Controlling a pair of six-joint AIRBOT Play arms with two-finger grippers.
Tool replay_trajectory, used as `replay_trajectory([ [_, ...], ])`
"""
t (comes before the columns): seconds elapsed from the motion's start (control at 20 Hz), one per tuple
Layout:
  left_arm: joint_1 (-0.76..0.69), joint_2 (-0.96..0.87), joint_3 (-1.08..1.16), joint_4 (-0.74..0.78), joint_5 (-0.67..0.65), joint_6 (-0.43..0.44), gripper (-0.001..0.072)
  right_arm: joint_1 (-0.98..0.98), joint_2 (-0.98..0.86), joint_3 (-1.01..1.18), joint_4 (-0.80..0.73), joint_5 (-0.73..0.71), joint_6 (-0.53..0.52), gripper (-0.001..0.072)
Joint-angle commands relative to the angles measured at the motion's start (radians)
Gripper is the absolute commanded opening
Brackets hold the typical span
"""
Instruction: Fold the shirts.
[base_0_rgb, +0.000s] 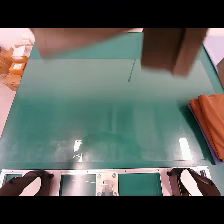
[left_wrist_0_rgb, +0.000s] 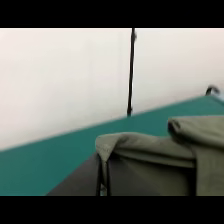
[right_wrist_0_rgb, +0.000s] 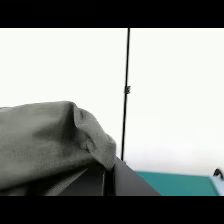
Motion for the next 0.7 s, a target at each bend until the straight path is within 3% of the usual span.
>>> replay_trajectory([
  [0.0,0.001,0.008,-0.135,0.021,-0.137,0.007,0.0027,-0.001,0.017,-0.163,0.090,0.106,-0.002,0.0015],
  [0.1,0.000,0.008,-0.316,0.003,-0.126,0.019,0.0027,0.004,0.034,-0.388,0.173,0.145,-0.036,0.0015],
  [0.25,0.000,0.007,-0.669,-0.053,0.048,0.096,0.0027,0.047,0.039,-0.791,0.245,0.130,-0.093,0.0016],
  [0.45,0.000,-0.083,-1.012,-0.120,0.240,0.211,0.0027,0.105,0.004,-1.289,0.245,-0.125,-0.118,0.0016],
  [0.65,0.000,-0.314,-1.053,-0.206,0.323,0.285,0.0026,0.111,-0.164,-1.432,0.253,-0.283,-0.185,0.0015],
])
